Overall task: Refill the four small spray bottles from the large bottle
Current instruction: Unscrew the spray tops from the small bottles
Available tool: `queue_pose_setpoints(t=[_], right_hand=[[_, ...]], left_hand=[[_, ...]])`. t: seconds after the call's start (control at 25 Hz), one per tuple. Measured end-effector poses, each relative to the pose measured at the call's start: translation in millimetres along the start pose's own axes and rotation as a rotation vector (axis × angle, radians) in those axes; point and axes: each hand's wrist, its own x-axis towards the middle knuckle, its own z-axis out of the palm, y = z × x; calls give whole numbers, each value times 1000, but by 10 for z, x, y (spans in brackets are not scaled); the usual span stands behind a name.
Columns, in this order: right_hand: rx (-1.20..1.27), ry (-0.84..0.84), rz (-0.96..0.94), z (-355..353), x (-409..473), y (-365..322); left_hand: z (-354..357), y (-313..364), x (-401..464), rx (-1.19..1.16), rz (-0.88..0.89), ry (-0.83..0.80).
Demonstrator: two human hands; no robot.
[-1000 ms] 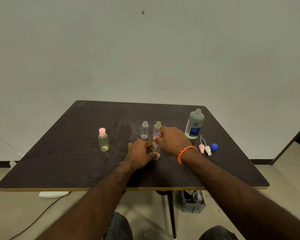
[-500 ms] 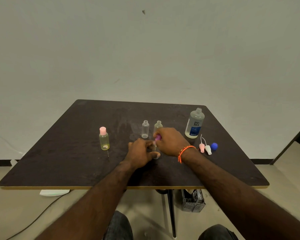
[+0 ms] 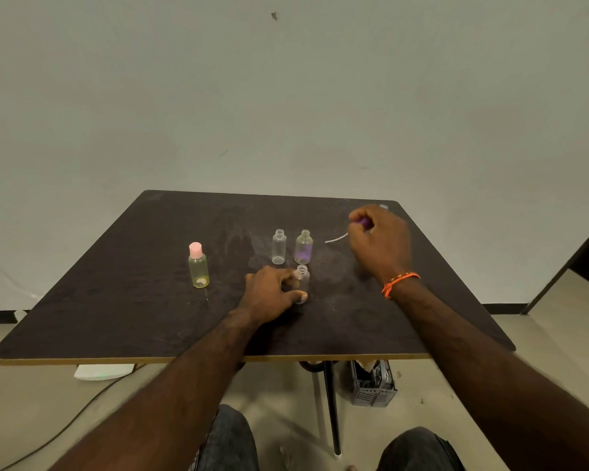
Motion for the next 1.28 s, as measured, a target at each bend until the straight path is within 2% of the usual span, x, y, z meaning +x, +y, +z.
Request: queue_pose_setpoints(t=[0.08, 0.16, 0.28, 0.4, 0.48, 1.0, 1.2, 1.28], right_hand=[[-70, 15, 55, -22, -40, 280], [-237, -99, 64, 39, -166, 578], [-504, -250, 2, 171, -379, 922], [-736, -311, -72, 273, -480, 1089], [-802, -334, -61, 312, -500, 1142], [-736, -366, 3, 326, -492, 1133], [-693, -333, -18, 288, -531, 1034], [-599, -347, -65, 330, -544, 908]], left_hand=[[3, -7, -8, -3, 13, -3], [-1, -1, -17, -7, 21, 0], [-5, -3, -16, -20, 28, -4], [12, -36, -4, -41, 24, -9], [27, -54, 10, -47, 23, -8], [53, -80, 6, -42, 13, -11], [56, -70, -6, -32, 8, -14], [38, -56, -5, -12, 2, -11]])
